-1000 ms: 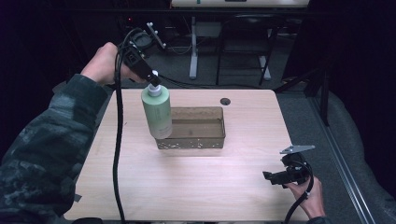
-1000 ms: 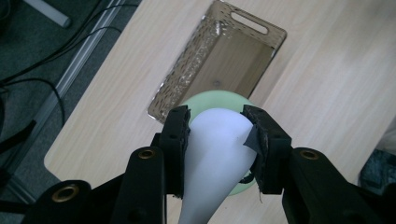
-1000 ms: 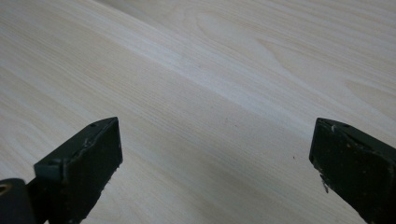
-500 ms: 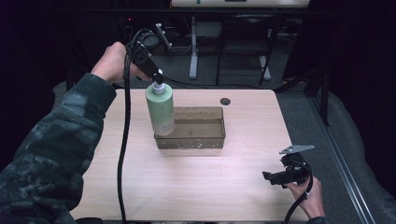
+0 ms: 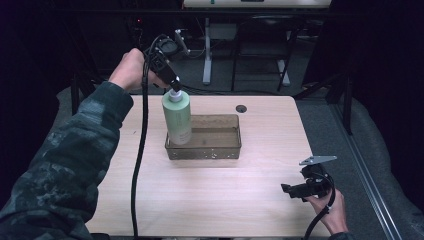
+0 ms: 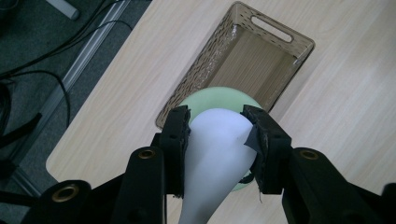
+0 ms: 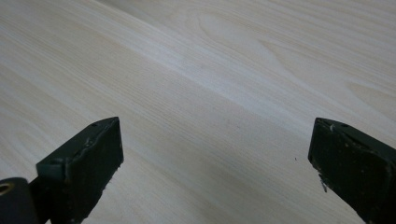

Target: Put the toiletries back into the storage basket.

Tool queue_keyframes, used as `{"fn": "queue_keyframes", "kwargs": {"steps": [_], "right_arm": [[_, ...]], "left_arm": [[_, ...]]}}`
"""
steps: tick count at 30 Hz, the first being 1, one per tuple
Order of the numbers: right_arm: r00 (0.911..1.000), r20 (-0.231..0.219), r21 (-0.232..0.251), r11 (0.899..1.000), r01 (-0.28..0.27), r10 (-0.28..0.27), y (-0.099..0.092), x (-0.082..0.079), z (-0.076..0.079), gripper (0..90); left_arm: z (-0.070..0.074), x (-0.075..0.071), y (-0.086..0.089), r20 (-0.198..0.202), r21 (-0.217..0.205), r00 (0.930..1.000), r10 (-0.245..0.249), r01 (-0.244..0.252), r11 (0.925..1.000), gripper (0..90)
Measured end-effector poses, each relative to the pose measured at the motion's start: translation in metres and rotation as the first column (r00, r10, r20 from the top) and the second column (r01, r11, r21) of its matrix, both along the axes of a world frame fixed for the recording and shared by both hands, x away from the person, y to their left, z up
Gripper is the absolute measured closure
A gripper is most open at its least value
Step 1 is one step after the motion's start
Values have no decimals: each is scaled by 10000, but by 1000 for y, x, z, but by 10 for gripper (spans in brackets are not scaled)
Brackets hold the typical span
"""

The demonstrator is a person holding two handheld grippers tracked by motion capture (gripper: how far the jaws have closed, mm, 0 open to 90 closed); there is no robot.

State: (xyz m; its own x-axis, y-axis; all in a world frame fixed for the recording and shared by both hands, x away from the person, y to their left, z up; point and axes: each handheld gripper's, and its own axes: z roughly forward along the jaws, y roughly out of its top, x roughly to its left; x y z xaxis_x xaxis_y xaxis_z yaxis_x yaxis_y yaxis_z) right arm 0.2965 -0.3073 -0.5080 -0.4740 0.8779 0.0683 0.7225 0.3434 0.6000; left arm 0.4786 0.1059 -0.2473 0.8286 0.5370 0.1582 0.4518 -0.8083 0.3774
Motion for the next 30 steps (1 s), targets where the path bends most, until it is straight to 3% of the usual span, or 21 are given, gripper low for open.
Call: {"fn": "queue_keyframes", "kwargs": {"steps": [9, 30], "right_arm": [[10000, 52, -34, 10000, -21, 21, 0, -1, 1, 32], [9998, 97, -75, 9999, -148, 148, 1, -1, 1, 27]], "left_arm": [[-9, 3, -2, 39, -65, 10000, 77, -77, 9999, 624], [-39, 10, 1, -362, -157, 9993, 50, -56, 9999, 625]]}}
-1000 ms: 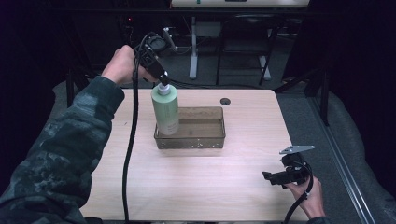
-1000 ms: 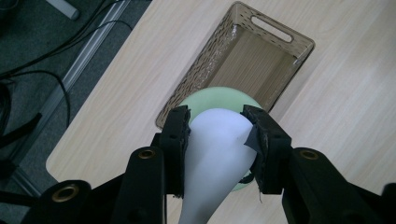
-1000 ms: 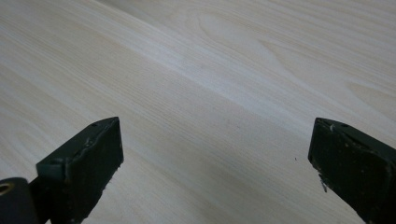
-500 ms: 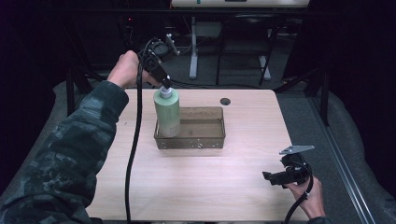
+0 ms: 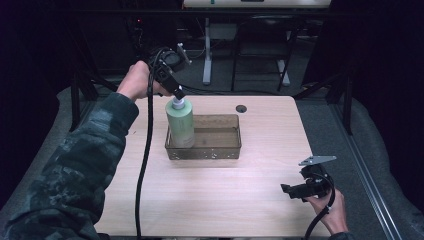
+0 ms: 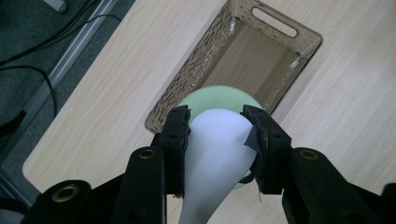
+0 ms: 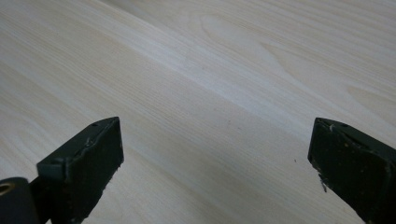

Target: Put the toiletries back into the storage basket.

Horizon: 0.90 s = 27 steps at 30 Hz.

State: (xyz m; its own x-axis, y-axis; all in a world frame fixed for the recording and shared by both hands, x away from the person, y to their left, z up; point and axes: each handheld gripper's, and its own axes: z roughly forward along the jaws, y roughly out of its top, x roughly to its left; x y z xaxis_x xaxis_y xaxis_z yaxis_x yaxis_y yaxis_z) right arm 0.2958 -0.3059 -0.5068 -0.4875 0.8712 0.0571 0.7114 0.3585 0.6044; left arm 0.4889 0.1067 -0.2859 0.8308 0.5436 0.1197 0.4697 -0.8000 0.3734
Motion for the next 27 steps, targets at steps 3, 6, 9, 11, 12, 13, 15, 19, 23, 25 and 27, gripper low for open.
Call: {"fn": "queue_keyframes", "kwargs": {"steps": [3, 6, 9, 11, 12, 13, 15, 19, 23, 25, 27], "right_arm": [[10000, -5, 29, 10000, 2, -2, 0, 0, 0, 27], [10000, -5, 8, 10000, -1, 1, 1, 0, 0, 27], [10000, 39, -53, 10000, -36, 36, 1, -1, 0, 27], [10000, 46, -56, 10000, -40, 40, 2, -1, 0, 27], [10000, 39, -35, 10000, -46, 46, 2, -1, 0, 28], [10000, 25, -20, 10000, -42, 42, 2, -1, 0, 28], [10000, -32, -29, 10000, -28, 28, 3, -1, 0, 28], [10000, 30, -100, 9999, -74, 74, 3, -1, 1, 29], [10000, 56, -106, 9999, -59, 59, 3, -1, 1, 31], [10000, 59, -82, 9999, -63, 64, 3, -1, 1, 31], [9999, 62, -122, 9999, -80, 81, 3, -1, 1, 32]], "left_arm": [[-3, 0, 0, -51, 37, 10000, -10, 10, 10000, 625], [-6, -1, -1, -91, 77, 10000, -26, 27, 10000, 625], [-7, -2, 0, -114, 65, 9999, -68, 69, 10000, 625], [-8, -2, 1, -143, 15, 9999, -71, 72, 10000, 625], [-9, -3, 1, -181, 67, 9998, -67, 69, 10000, 625], [-9, -3, 2, -167, 57, 9998, -93, 94, 9999, 625], [-10, -3, 3, -176, 59, 9998, -36, 37, 10000, 625], [-13, -4, 6, -187, 35, 9998, 32, -32, 10000, 625], [-14, -3, 8, -202, 87, 9998, 16, -14, 10000, 625], [-16, -4, 8, -193, 134, 9998, 33, -30, 9999, 625], [-18, -3, 9, -222, 107, 9997, 39, -37, 9999, 625]]}}
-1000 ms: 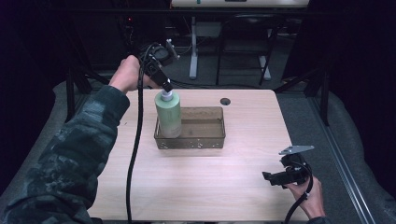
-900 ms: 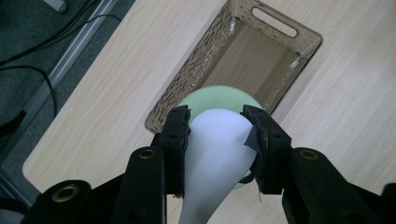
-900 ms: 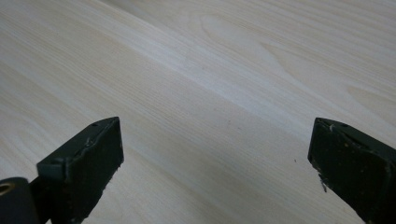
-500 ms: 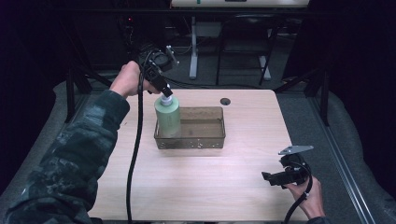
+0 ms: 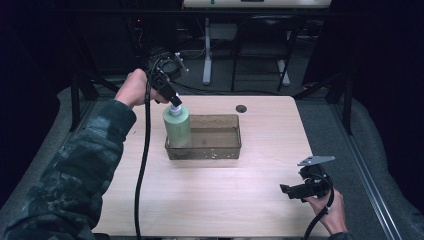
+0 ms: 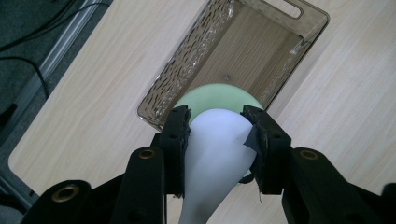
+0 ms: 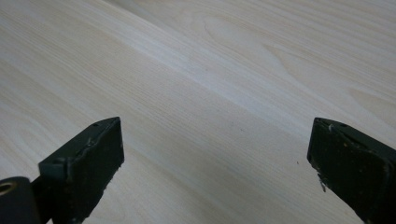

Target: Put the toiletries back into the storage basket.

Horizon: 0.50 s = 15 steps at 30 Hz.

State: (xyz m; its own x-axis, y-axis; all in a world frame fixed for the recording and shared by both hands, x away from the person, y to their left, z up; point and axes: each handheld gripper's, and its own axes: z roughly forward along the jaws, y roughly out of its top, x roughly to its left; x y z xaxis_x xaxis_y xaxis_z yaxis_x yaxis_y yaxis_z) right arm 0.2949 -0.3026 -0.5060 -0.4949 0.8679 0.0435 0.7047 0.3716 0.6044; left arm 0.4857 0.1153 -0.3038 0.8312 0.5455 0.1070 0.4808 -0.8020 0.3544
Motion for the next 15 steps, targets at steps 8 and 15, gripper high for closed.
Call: {"fn": "queue_keyframes", "kwargs": {"steps": [8, 15], "right_arm": [[10000, -10, 61, 10000, 64, -64, -1, 0, 0, 38], [10000, 56, 76, 10000, 42, -42, -1, 0, 1, 38]], "left_arm": [[-8, 1, 0, -195, 99, 9998, -65, 67, 9999, 625], [-14, 2, 2, -259, 115, 9996, -90, 93, 9999, 625]]}}
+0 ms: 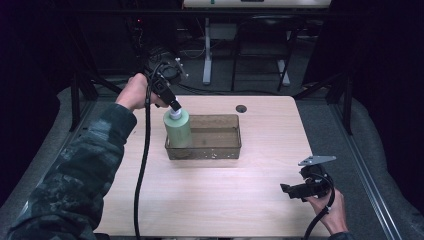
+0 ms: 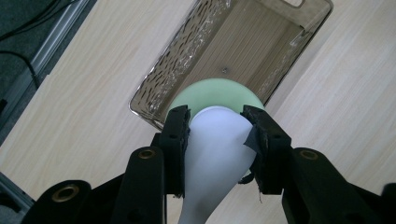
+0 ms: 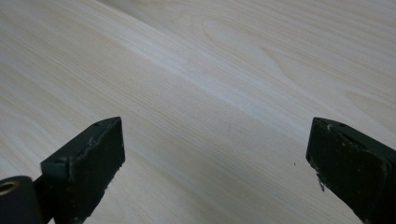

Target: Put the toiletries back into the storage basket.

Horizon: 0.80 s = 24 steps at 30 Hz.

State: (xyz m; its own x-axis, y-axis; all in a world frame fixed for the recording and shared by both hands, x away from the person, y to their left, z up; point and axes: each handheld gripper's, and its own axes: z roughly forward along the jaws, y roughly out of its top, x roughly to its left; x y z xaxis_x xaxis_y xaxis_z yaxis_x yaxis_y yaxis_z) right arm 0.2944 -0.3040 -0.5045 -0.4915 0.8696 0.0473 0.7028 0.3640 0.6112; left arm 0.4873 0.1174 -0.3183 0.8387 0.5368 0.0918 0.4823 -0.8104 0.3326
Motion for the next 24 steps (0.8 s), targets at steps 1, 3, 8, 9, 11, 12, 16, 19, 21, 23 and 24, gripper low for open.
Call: {"fn": "queue_keyframes", "kwargs": {"steps": [1, 3, 8, 9, 11, 12, 16, 19, 21, 23, 24], "right_arm": [[10000, -12, -2, 10000, 5, -5, 0, 0, 0, 38], [10000, -19, -1, 10000, 7, -7, 0, 0, 0, 38], [10000, 30, -27, 10000, -17, 17, 0, 0, 0, 39], [10000, 41, -30, 10000, -26, 26, -1, 0, 0, 39], [10000, 35, 38, 10000, 18, -18, -1, 0, 0, 35], [10000, 52, 15, 10000, 4, -4, -1, 0, -1, 35], [10000, 84, 21, 10000, -18, 18, 1, 0, 0, 35], [10000, 83, 45, 10000, -26, 26, 0, 0, 0, 35], [10000, 76, 68, 10000, -21, 20, 0, 0, -1, 35], [10000, 59, 79, 10000, 5, -5, -1, 0, 0, 35], [10000, 90, 95, 10000, 18, -19, -1, 0, 0, 35]], "left_arm": [[-1, 0, 0, -21, 21, 10000, -9, 9, 10000, 624], [-4, 0, 1, -73, -5, 10000, 12, -12, 10000, 624], [-6, 0, 5, 130, -415, 9999, 81, -75, 9991, 624], [-7, 0, 6, 193, -518, 9997, 143, -133, 9986, 623], [-9, 1, 10, 412, -771, 9989, 225, -192, 9968, 621], [-10, 2, 12, 498, -1023, 9981, 375, -322, 9942, 619], [-14, 3, 18, 617, -1591, 9972, 411, -308, 9868, 614], [-17, 3, 19, 673, -1755, 9963, 529, -404, 9836, 574], [-18, 4, 19, 746, -1849, 9938, 819, -669, 9805, 500], [-19, 5, 21, 747, -2019, 9931, 899, -732, 9767, 420], [-18, 4, 22, 815, -2107, 9916, 1009, -818, 9741, 355]]}}
